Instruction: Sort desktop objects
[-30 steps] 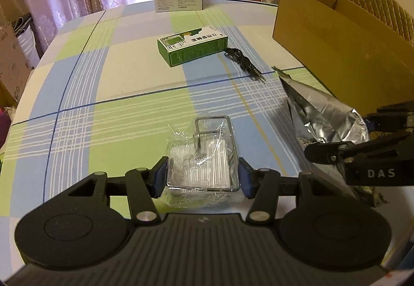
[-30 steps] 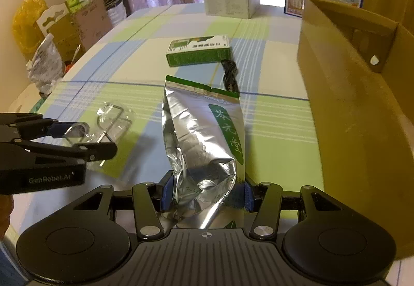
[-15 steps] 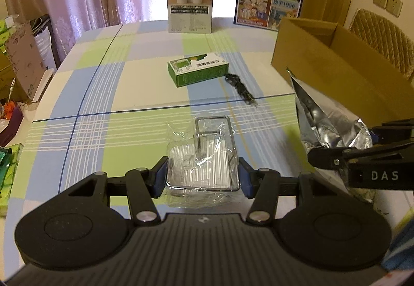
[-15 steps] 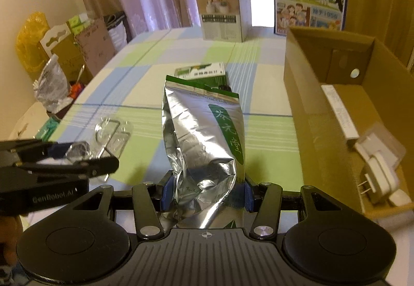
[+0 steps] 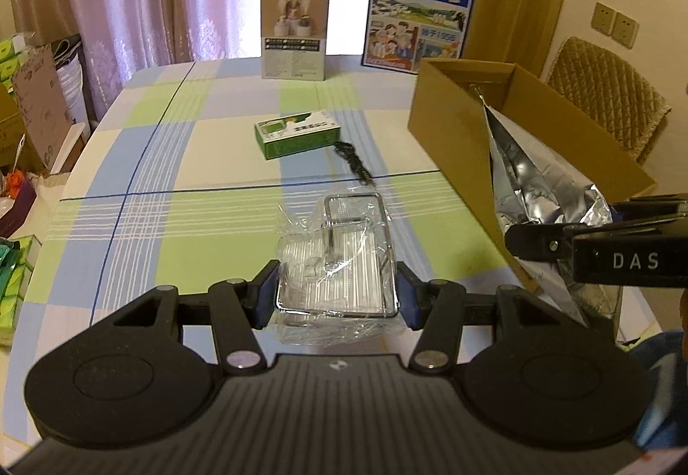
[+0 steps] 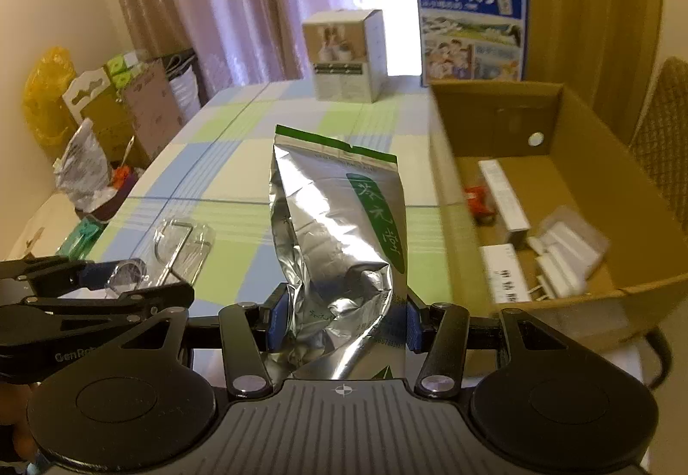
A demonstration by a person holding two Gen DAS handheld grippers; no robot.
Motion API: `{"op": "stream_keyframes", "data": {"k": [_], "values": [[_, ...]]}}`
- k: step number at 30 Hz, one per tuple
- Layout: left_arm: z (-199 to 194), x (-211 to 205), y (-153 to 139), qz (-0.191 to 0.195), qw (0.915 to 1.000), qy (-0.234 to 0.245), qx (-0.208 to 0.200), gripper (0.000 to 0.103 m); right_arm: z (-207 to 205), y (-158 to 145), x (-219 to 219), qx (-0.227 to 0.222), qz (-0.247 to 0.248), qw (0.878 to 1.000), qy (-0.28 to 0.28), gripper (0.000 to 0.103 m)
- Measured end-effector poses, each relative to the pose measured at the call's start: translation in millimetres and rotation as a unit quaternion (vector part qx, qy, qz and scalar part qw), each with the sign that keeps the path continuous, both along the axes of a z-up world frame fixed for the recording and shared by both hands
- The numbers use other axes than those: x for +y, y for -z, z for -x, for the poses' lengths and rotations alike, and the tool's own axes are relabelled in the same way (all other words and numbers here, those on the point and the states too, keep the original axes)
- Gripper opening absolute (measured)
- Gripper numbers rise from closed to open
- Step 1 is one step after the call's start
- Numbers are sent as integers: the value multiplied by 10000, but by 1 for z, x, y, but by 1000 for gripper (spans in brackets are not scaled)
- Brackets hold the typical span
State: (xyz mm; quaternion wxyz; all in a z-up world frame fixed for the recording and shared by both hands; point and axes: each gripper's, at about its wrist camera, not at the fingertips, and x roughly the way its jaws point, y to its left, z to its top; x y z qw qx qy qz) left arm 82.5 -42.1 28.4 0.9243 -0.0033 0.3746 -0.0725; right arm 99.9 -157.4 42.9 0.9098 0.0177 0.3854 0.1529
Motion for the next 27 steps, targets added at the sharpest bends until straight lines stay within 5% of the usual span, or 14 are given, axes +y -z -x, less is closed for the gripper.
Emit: {"op": "stream_keyframes", "data": {"k": [27], "values": [[20,-88,-25,327,9969,702,-163,50,56,-30,-113,-279,141,9948,966,48]]}}
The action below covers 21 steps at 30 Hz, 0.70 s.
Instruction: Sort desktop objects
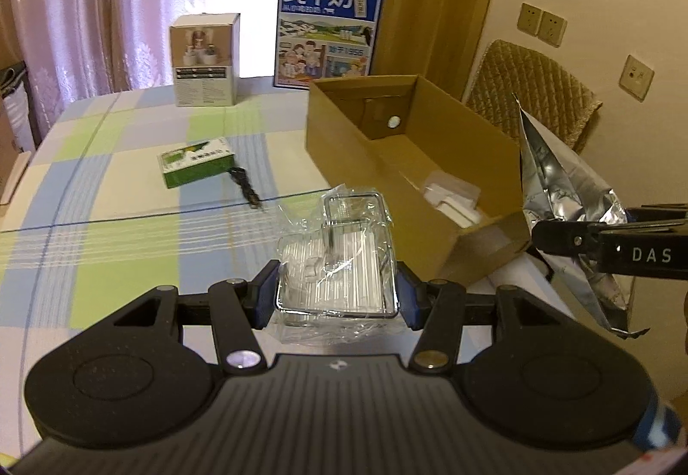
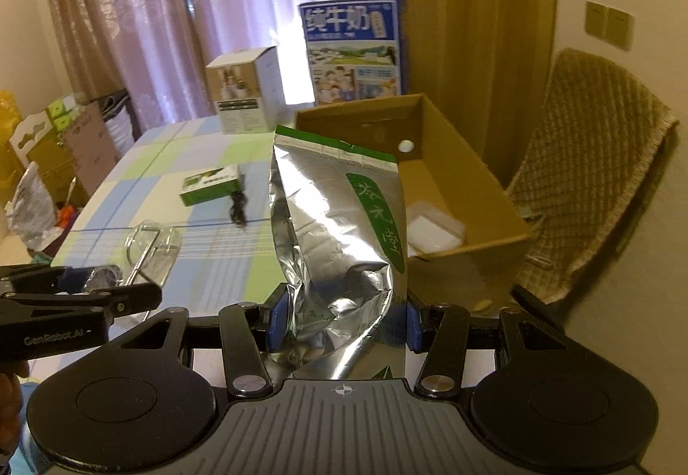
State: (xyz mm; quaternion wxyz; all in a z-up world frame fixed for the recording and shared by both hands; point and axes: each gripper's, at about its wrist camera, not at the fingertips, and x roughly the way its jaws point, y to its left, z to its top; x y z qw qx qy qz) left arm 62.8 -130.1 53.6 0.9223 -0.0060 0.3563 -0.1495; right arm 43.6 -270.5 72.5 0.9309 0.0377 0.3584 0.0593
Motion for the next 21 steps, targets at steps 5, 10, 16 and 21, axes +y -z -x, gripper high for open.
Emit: {"op": "stream_keyframes", "data": {"k": [5,10,16,21], "values": [[1,-19,0,35,9999,143,25,50,3,0,-22,13,-11,9998,205,48],[-2,-39,3,42,9994,331,68,50,5,-1,-36,10,-30,9995,329,48],[-7,-64,2,28,9985,550,65,50,2,0,-49,22,-51,9991,415,48],[-12,-80,4,11,9978,658,85,50,-1,-1,-57,22,-58,9989,465,48]]}}
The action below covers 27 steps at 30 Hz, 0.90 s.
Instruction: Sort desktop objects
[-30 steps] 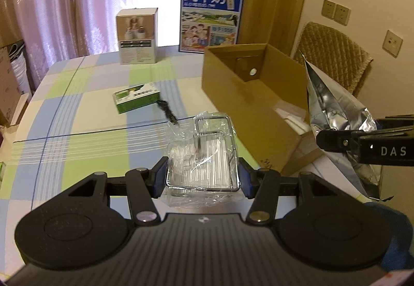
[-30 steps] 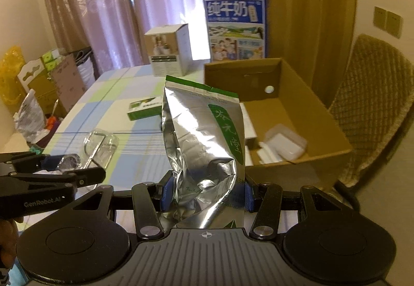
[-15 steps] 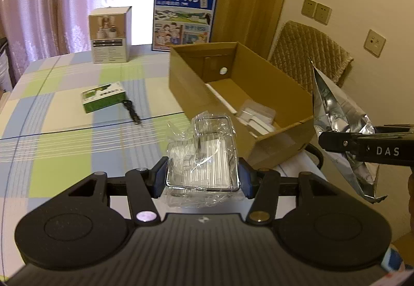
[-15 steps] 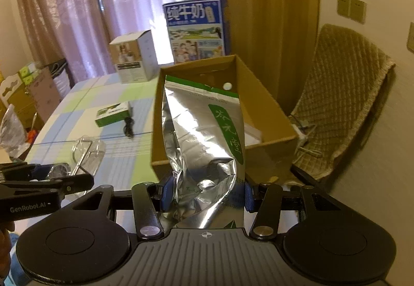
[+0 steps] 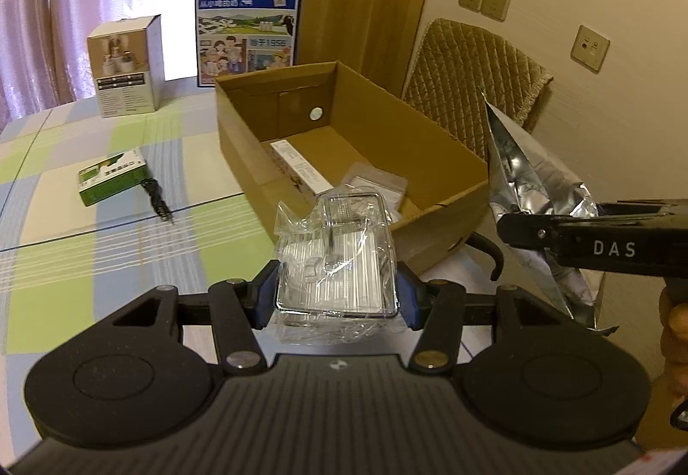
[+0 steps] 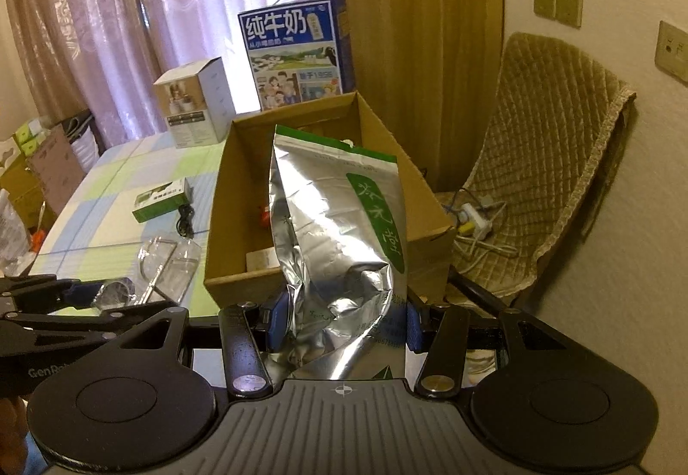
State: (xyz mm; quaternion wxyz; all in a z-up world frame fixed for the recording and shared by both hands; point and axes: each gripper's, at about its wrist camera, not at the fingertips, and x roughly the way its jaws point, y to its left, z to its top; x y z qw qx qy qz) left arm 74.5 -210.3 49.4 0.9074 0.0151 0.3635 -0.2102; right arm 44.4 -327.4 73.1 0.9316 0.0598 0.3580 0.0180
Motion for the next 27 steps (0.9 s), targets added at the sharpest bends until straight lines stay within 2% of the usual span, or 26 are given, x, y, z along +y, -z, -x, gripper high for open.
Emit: {"op": "stream_keyframes", "data": {"k": [14,27], "values": [[-15,-22,4,70,9999,113,52,50,-16,-2,-12,-27,86,10000,-32,48],[-54,-38,-11,269,9996,48,-77,50,-69,-9,-16,-31,239,9990,-367,48]]}}
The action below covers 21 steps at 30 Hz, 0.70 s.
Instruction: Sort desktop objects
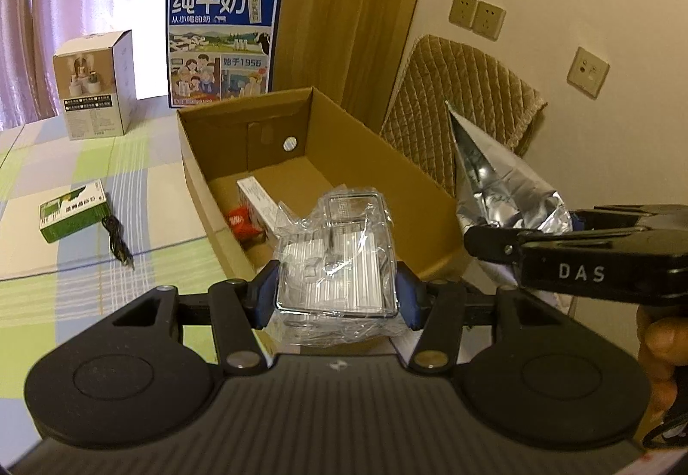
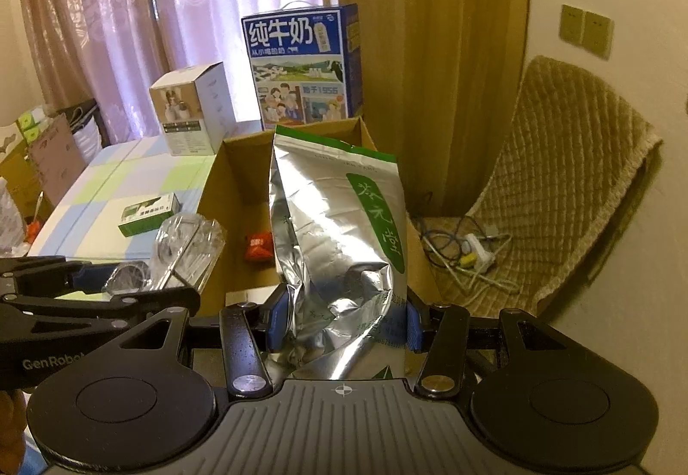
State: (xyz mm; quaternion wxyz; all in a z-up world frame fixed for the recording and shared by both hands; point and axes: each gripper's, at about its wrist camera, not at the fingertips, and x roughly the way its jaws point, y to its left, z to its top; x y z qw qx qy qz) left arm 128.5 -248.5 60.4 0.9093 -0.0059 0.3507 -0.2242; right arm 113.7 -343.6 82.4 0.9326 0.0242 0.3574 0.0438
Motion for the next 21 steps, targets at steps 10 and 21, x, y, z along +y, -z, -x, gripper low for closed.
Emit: {"op": "stream_keyframes", "data": {"k": [10,21], "values": [[-33,-4,-8,160,9998,-124,-4,50,-38,3,4,102,139,9996,-242,48],[-56,-1,2,271,9990,-300,182,50,-58,15,0,211,154,9992,-307,48]]}}
